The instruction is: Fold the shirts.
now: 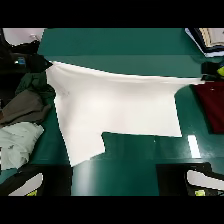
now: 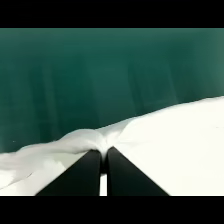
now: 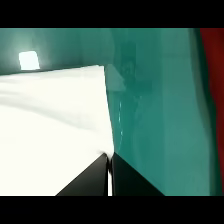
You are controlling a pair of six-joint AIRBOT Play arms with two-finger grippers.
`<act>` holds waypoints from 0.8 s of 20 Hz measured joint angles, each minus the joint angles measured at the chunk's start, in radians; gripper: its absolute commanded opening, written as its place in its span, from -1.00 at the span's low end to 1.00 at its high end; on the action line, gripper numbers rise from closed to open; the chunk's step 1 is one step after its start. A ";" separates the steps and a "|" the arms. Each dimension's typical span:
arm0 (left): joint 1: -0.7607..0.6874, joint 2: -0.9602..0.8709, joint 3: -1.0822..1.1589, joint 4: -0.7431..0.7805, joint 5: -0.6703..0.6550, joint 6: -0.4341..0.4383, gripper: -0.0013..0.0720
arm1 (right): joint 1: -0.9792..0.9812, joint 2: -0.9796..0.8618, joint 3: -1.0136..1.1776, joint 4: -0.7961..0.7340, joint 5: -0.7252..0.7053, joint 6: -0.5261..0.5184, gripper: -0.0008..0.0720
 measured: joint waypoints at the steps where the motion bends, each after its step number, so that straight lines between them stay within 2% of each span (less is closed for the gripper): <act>1: 0.000 -0.019 -0.003 0.002 0.032 0.005 -0.89 | 0.010 -0.005 -0.030 0.000 -0.056 -0.001 -0.94; 6: 0.000 -0.113 -0.012 0.069 0.101 0.019 -0.89 | 0.032 -0.015 -0.150 0.001 -0.246 -0.004 -0.94; 11: 0.000 -0.194 -0.018 0.175 0.031 0.023 -0.89 | 0.066 -0.017 -0.277 0.000 -0.335 -0.005 -0.94; 16: 0.000 -0.242 -0.054 0.211 -0.018 0.023 -0.89 | 0.122 -0.018 -0.378 -0.002 -0.432 -0.005 -0.94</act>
